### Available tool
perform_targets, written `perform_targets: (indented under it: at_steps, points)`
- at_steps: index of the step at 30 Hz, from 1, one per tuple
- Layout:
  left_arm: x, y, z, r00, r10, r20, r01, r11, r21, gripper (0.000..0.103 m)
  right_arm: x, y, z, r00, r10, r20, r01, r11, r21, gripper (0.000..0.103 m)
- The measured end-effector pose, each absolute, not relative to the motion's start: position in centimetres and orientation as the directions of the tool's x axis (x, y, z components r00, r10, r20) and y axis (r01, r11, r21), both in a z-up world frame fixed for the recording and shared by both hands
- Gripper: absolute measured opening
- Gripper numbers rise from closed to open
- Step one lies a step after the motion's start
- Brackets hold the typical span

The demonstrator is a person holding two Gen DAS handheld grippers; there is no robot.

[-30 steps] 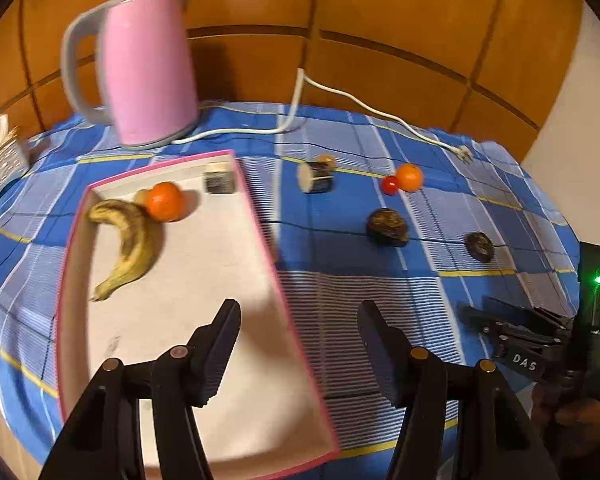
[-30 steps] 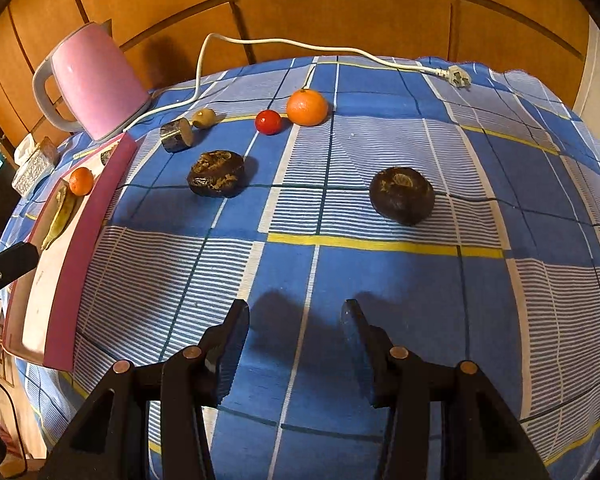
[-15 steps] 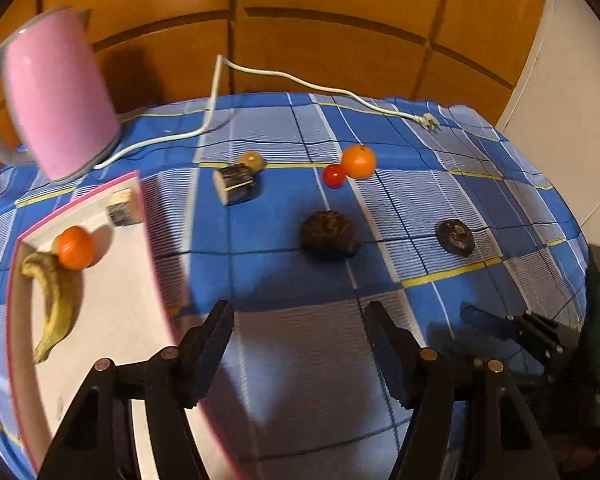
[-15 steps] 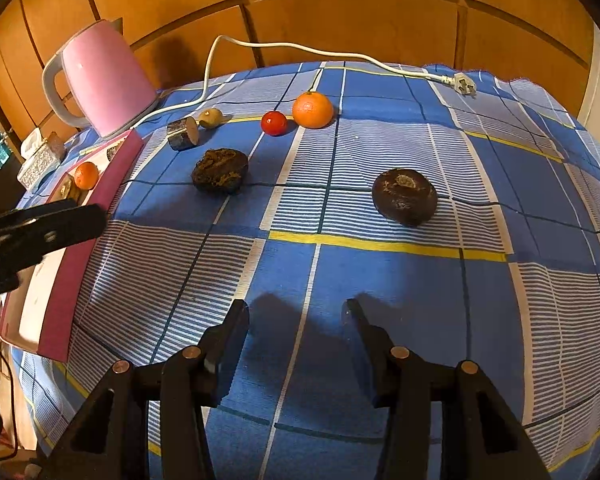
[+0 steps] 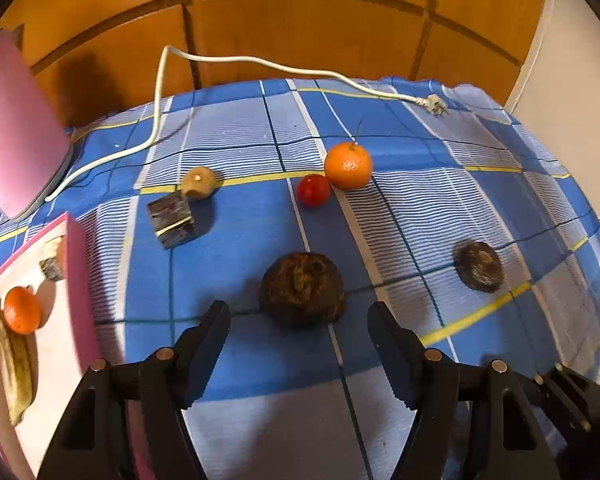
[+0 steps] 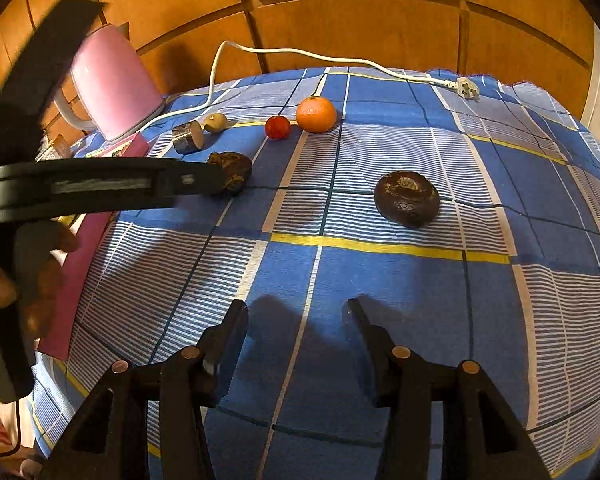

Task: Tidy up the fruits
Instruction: 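Reach the left gripper to the dark round fruit and grasp it, then lift the dark fruit with the left gripper while the right gripper grasps the red cherry tomato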

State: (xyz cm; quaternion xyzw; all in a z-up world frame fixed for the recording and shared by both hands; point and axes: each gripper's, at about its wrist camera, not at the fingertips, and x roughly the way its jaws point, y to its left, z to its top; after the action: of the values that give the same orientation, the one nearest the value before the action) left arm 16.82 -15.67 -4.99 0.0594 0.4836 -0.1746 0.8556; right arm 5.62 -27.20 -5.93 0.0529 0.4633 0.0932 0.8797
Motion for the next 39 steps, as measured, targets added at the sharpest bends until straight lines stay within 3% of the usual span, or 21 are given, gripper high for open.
perform_targets:
  at_steps: [4, 8, 14, 26, 31, 39]
  points:
    - [18.3, -16.2, -6.0, 0.465, -0.234, -0.853, 0.339, 0.938, -0.073, 0.070, 5.5, -27.1, -5.9, 0.557, 0.210, -0.804, -0.120, 0.978, 0.172, 0.051]
    - [18.6, -16.4, -6.6, 0.489, -0.222, -0.844, 0.343, 0.938, -0.048, 0.051, 5.5, -27.1, -5.9, 0.558, 0.208, -0.803, -0.123, 0.978, 0.168, 0.051]
    - [16.1, -14.8, -6.1, 0.512, -0.252, -0.821, 0.344, 0.936, -0.073, 0.051, 5.5, -26.9, -5.9, 0.554, 0.206, -0.806, -0.131, 0.978, 0.160, 0.051]
    - [8.5, -14.0, -6.5, 0.563, -0.222, -0.796, 0.366, 0.931, 0.000, 0.051, 7.3, -29.6, -3.4, 0.550, 0.256, -0.795, -0.140, 0.967, 0.214, 0.050]
    - [8.3, -13.7, -6.7, 0.585, -0.228, -0.778, 0.357, 0.934, -0.006, 0.052, 10.1, -30.0, -0.7, 0.572, 0.288, -0.768, -0.159, 0.957, 0.242, 0.038]
    - [7.8, -13.5, -6.9, 0.615, -0.236, -0.752, 0.355, 0.935, -0.003, 0.052, 16.9, -26.7, -1.9, 0.486, 0.397, -0.779, -0.164, 0.917, 0.364, 0.036]
